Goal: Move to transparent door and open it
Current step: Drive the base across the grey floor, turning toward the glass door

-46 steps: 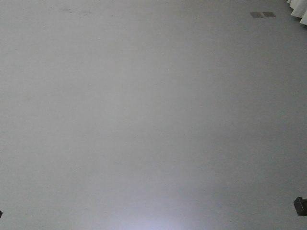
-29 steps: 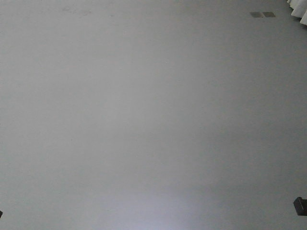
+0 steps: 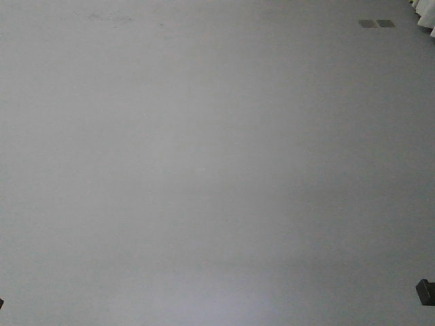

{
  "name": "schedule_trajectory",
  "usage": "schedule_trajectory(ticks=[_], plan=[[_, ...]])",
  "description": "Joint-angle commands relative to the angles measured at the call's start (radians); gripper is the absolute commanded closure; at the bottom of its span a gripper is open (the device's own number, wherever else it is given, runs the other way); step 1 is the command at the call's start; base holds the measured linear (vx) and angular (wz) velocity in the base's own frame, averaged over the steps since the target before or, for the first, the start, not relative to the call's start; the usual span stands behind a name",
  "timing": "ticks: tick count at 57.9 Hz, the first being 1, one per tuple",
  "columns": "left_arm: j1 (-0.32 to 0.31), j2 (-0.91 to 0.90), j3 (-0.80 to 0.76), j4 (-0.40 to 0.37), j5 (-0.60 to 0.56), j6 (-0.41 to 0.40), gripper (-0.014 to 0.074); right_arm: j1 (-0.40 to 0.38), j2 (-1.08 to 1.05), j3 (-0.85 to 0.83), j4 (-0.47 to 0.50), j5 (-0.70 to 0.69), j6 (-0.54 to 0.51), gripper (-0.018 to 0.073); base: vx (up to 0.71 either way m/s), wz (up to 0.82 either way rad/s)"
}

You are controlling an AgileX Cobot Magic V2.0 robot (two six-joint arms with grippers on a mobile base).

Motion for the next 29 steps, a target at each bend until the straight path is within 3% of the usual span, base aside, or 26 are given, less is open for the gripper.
schedule_trajectory(ticks=[1,29], plan=[[-0.002,-0.013,0.031,-0.011,-0.081,-0.002,0.0601,-0.004,-0.014,0.013,0.000,-0.082,-0.010,0.0564,0.16,0.04],[-0.002,-0.013,0.031,-0.011,-0.081,-0.002,0.0601,-0.004,-0.014,0.013,0.000,-0.082,-0.010,0.0564,0.26,0.07]])
